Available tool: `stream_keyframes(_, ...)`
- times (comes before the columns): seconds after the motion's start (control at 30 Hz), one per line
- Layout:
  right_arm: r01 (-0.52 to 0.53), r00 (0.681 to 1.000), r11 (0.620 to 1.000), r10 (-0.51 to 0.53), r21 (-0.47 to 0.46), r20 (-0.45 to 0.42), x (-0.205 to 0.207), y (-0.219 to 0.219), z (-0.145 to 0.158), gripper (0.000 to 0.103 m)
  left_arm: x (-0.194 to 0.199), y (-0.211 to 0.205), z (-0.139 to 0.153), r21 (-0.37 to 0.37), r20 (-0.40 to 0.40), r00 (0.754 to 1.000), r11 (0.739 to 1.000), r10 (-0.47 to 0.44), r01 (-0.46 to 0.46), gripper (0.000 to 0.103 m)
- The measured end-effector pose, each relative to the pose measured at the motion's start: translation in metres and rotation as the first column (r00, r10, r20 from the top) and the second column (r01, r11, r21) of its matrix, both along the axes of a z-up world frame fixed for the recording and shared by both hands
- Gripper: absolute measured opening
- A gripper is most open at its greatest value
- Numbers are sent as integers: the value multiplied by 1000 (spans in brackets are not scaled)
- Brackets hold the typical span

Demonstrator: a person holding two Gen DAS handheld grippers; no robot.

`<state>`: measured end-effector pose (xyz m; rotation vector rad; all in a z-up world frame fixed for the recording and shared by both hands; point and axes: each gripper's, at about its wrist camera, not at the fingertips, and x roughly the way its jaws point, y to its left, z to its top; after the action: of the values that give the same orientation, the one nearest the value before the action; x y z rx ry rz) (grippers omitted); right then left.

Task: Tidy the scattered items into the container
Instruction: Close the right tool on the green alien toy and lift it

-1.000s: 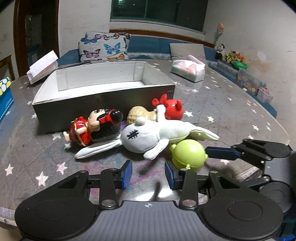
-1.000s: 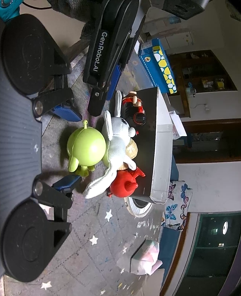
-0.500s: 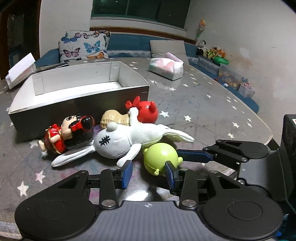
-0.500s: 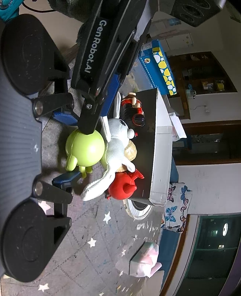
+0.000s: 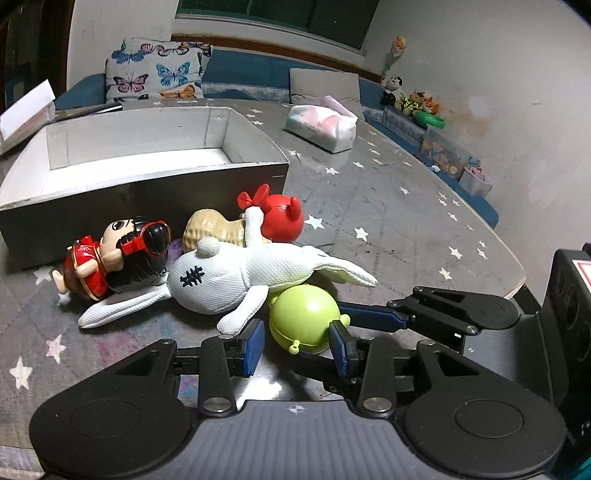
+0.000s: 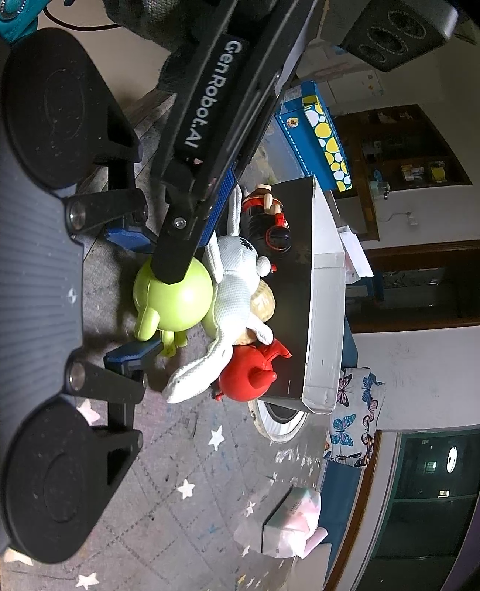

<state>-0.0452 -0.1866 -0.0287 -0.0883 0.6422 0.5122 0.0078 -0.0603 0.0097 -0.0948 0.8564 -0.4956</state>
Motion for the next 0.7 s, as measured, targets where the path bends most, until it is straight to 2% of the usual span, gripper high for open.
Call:
stream_keyframes(0.23, -1, 1000, 1000, 1, 4, -4, 4, -1, -1, 51, 10, 3, -4, -46, -51, 999, 999, -14, 11, 41)
stream_keyframes(0.4, -3, 1000, 1000, 3, -10, 10, 6, 0, 0, 53, 13, 7, 2, -48, -37, 999, 999, -11, 9, 41)
stream_keyframes(0.57, 4, 1000, 1000, -4, -17, 21, 6, 0, 1, 53, 21, 14, -1, -95, -65, 998, 995, -11, 4, 41)
stream_keyframes(0.7, 5, 1000, 1000, -4, -15, 24, 6, -2, 4, 58, 26, 12, -2, -123, -84, 996, 992, -23, 12, 41)
